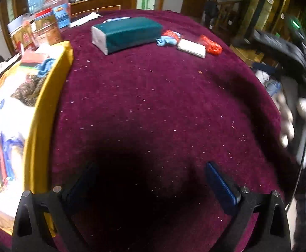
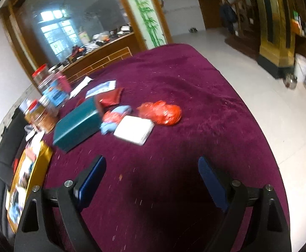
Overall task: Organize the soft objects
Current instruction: 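Move both tools across the table toward the red bag and white packet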
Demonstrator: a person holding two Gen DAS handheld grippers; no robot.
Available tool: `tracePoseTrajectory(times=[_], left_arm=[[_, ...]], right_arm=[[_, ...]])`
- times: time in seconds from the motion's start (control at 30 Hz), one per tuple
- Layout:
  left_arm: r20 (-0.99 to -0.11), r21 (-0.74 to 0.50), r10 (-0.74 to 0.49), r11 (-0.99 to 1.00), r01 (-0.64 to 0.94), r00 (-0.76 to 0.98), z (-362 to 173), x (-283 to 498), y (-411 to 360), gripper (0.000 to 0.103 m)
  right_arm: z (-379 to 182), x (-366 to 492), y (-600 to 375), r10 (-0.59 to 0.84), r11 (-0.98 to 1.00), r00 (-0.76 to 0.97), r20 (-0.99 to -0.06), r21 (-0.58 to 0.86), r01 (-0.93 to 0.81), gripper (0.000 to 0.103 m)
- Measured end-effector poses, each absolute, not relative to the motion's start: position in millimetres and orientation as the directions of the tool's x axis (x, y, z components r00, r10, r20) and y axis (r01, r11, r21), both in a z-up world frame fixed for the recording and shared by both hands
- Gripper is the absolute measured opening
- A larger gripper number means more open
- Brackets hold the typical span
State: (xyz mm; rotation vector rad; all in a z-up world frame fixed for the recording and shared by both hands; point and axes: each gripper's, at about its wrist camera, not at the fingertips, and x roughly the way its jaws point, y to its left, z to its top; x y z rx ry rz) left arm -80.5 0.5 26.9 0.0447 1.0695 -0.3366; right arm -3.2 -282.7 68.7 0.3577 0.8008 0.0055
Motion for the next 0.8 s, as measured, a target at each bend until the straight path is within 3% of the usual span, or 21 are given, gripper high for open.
tracePoseTrajectory(times=[0.2, 0.5, 0.6, 0.7, 0.77, 0.8], left_arm=[[-0.875, -0.153, -0.274, 0.938, 0.31, 0.4, 16.5, -78.2, -3.4, 0.102], [-0.872, -0.088, -0.245, 0.93, 0.356, 0.425, 13.5, -88.7, -6.4, 0.102], [-0.871, -0.077, -0.246, 0.923, 0.376, 0.426, 12.8, -91.3, -6.2, 0.102], [-0.863, -0.095, -0.267, 0.919, 0.383, 0.428, 13.6, -90.2, -2.9, 0.102], [-0.862, -0.136, -0.303, 0.911, 0.389, 0.407, 16.8, -88.5, 1.3, 0.102], [-0.854, -0.183, -0.341, 0.904, 0.387, 0.392, 19.9, -86.9, 5.1, 0.102]], right_arm=[[59.1, 54.2, -260.9, 0.303, 0.922, 0.627, -0.718, 0.388, -0.001, 0.088], [37.8, 130.4, -226.2, 0.201, 0.975, 0.547, -0.813, 0.221, -0.028, 0.088], [28.8, 121.7, -223.0, 0.342, 0.934, 0.473, -0.812, 0.348, -0.079, 0.086], [31.6, 86.1, -207.8, 0.62, 0.784, 0.312, -0.72, 0.564, -0.26, 0.084], [48.6, 61.7, -209.5, 0.66, 0.75, 0.32, -0.679, 0.57, -0.337, 0.084], [62.9, 52.3, -223.2, 0.615, 0.788, 0.409, -0.674, 0.527, -0.318, 0.084]])
